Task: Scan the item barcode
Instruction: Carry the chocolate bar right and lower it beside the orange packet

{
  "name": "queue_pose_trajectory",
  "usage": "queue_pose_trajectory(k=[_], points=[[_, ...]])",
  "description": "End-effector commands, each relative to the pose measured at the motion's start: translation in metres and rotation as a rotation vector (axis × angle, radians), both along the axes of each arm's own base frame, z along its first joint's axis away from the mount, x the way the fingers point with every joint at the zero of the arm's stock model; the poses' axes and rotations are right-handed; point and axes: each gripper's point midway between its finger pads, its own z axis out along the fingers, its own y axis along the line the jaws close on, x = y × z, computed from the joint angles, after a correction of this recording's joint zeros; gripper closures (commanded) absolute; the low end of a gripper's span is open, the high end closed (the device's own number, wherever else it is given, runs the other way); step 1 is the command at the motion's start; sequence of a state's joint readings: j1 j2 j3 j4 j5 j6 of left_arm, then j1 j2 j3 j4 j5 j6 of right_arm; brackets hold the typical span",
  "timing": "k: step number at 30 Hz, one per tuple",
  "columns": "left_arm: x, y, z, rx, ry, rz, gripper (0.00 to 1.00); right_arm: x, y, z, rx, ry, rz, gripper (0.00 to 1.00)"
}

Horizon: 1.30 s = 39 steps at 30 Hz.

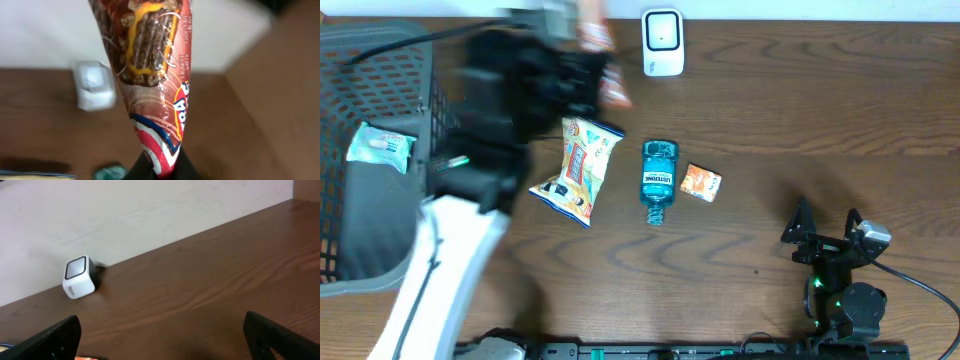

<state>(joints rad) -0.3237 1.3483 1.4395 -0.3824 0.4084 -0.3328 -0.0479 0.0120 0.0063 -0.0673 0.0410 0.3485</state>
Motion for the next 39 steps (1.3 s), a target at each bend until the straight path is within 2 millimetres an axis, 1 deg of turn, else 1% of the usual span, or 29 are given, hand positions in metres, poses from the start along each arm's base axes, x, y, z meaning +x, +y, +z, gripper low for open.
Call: queue_pose_trajectory(k=[1,3,5,7,11,14,17,21,23,24,25,26,28,29,30,31,33,35,36,38,39], points=[[0.003,-0.053,-0.038,0.113,0.007,-0.111,0.93,0.0,0.001,0.0,0.002,0.0,0.002,0.01],[0.003,-0.087,-0.066,0.127,0.054,-0.178,0.92,0.0,0.001,0.0,0.002,0.0,0.002,0.01],[0.002,-0.115,-0.094,0.13,0.105,-0.219,0.93,0.0,0.001,0.0,0.002,0.0,0.002,0.01],[0.003,-0.138,-0.118,0.125,0.152,-0.241,0.93,0.0,0.001,0.0,0.002,0.0,0.002,0.01],[0.005,-0.179,-0.175,0.069,0.304,-0.233,0.93,0.0,0.001,0.0,0.002,0.0,0.002,0.01],[0.0,-0.202,-0.212,0.062,0.374,-0.24,0.93,0.0,0.001,0.0,0.002,0.0,0.002,0.01],[-0.012,-0.22,-0.248,0.092,0.426,-0.265,0.93,0.0,0.001,0.0,0.002,0.0,0.002,0.01],[-0.023,-0.23,-0.28,0.131,0.471,-0.286,0.92,0.0,0.001,0.0,0.002,0.0,0.002,0.01],[-0.024,-0.23,-0.289,0.141,0.484,-0.286,0.92,0.0,0.001,0.0,0.002,0.0,0.002,0.01],[-0.024,-0.23,-0.292,0.145,0.49,-0.285,0.91,0.0,0.001,0.0,0.002,0.0,0.002,0.01],[-0.024,-0.23,-0.294,0.147,0.492,-0.284,0.72,0.0,0.001,0.0,0.003,0.0,0.002,0.01],[-0.023,-0.228,-0.295,0.149,0.495,-0.281,0.58,0.0,0.001,0.0,0.002,0.0,0.002,0.01],[-0.023,-0.228,-0.293,0.147,0.494,-0.281,0.45,0.0,0.001,0.0,0.002,0.0,0.002,0.01],[-0.02,-0.227,-0.289,0.143,0.486,-0.276,0.26,0.0,0.001,0.0,0.002,0.0,0.002,0.01],[-0.019,-0.226,-0.285,0.138,0.479,-0.274,0.19,0.0,0.001,0.0,0.002,0.0,0.002,0.01],[-0.016,-0.225,-0.279,0.131,0.467,-0.271,0.16,0.0,0.001,0.0,0.002,0.0,0.002,0.01],[-0.01,-0.22,-0.262,0.114,0.438,-0.265,0.15,0.0,0.001,0.0,0.002,0.0,0.002,0.01],[-0.002,-0.212,-0.236,0.097,0.388,-0.261,0.14,0.0,0.001,0.0,0.002,0.0,0.002,0.01],[0.002,-0.205,-0.216,0.094,0.342,-0.262,0.14,0.0,0.001,0.0,0.002,0.0,0.002,0.01],[0.008,-0.19,-0.183,0.093,0.262,-0.264,0.14,0.0,0.001,0.0,0.002,0.0,0.002,0.01],[0.012,-0.179,-0.161,0.097,0.204,-0.262,0.14,0.0,0.001,0.0,0.002,0.0,0.002,0.01]])
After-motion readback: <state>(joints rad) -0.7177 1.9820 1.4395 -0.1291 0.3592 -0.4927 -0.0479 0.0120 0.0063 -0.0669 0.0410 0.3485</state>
